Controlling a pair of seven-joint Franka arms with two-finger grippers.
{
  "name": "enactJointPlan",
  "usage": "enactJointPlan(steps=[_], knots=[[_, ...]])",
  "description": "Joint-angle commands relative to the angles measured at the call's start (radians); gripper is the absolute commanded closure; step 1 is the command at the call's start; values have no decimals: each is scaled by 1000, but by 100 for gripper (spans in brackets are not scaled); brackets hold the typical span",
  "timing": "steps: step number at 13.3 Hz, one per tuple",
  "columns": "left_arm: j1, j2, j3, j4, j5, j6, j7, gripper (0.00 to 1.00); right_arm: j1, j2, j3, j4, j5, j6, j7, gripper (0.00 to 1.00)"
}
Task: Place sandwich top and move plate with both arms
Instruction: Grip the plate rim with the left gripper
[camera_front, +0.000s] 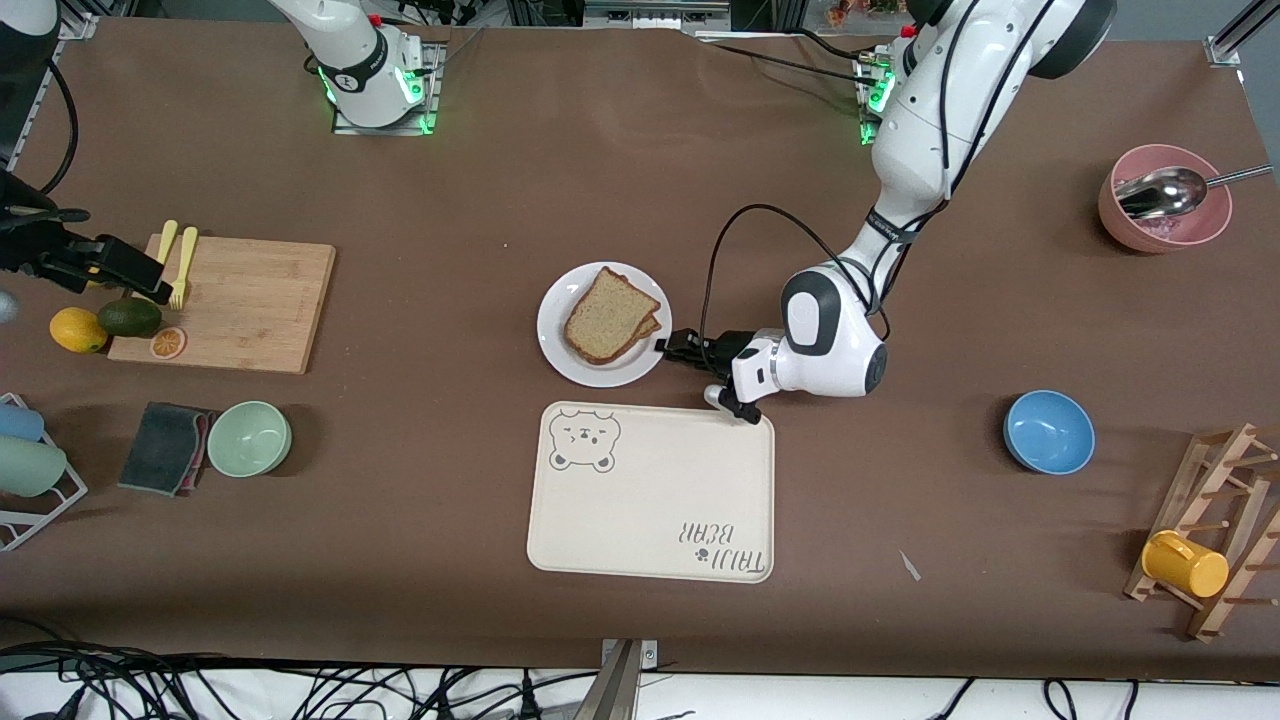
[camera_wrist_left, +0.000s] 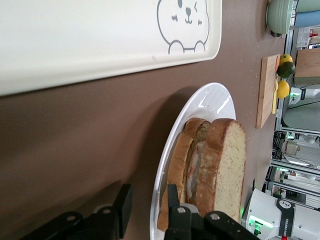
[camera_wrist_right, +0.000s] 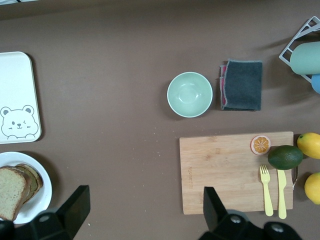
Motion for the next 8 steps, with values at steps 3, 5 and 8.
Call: enactJointPlan(steps=[3, 5, 8], knots=[[-40, 21, 7, 22, -89, 26, 60, 63, -9, 3, 2, 11, 11, 6, -12, 0], [-54, 33, 9, 22, -116, 43, 92, 64, -9, 3, 3, 11, 9, 6, -11, 0], [-53, 41, 9, 22, -121, 49, 155, 91, -9, 3, 3, 11, 11, 6, -11, 0]])
